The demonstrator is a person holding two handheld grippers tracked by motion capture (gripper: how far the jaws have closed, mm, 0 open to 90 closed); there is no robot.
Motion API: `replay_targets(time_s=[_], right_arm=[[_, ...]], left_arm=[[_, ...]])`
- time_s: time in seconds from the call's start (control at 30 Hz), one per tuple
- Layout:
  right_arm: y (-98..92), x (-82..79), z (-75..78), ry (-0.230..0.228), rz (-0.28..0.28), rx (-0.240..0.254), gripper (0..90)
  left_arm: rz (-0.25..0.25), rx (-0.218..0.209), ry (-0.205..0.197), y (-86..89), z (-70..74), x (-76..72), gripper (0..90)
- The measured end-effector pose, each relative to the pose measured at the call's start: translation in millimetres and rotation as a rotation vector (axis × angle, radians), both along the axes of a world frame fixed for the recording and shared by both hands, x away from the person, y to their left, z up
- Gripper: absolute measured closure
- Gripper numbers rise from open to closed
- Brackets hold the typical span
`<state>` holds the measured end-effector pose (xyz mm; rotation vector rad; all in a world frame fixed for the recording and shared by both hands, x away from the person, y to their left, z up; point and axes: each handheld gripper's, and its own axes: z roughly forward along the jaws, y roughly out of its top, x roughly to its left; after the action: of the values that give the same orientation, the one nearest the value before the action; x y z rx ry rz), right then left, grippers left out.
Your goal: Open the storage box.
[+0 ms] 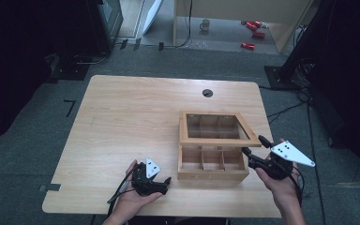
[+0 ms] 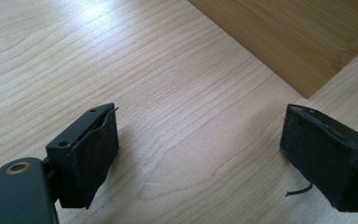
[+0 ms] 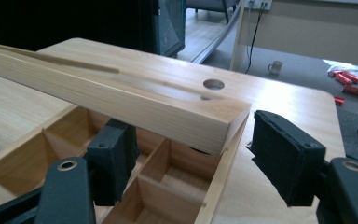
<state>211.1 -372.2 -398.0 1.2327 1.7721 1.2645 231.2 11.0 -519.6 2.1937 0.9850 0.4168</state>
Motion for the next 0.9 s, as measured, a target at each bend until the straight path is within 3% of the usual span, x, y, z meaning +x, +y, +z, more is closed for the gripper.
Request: replay_targets(time_s=[0.1,0.27,0.5,0.9], right_arm=[[0.6,9.5,8.1,-0.023,0.009,-0.027,32.8],[-1.7,21.7,14.9,-0.047,0.027,-0.031,33.0],[-1.9,42.5,23.2,-0.071,0.077,-0.09,33.6],[-8.3,62.9,18.5,-0.087,0.133,-0.06,39.6]], left_arm=[[0.001,-0.001,0.001,0.0,0.0,0.0,11.9],[0.002,-0.003,0.002,-0.2,0.0,-0.1,11.9],[0.003,-0.005,0.002,-0.3,0.0,-0.2,11.9],[0.005,-0.006,0.0,-0.6,-0.2,-0.1,12.0]])
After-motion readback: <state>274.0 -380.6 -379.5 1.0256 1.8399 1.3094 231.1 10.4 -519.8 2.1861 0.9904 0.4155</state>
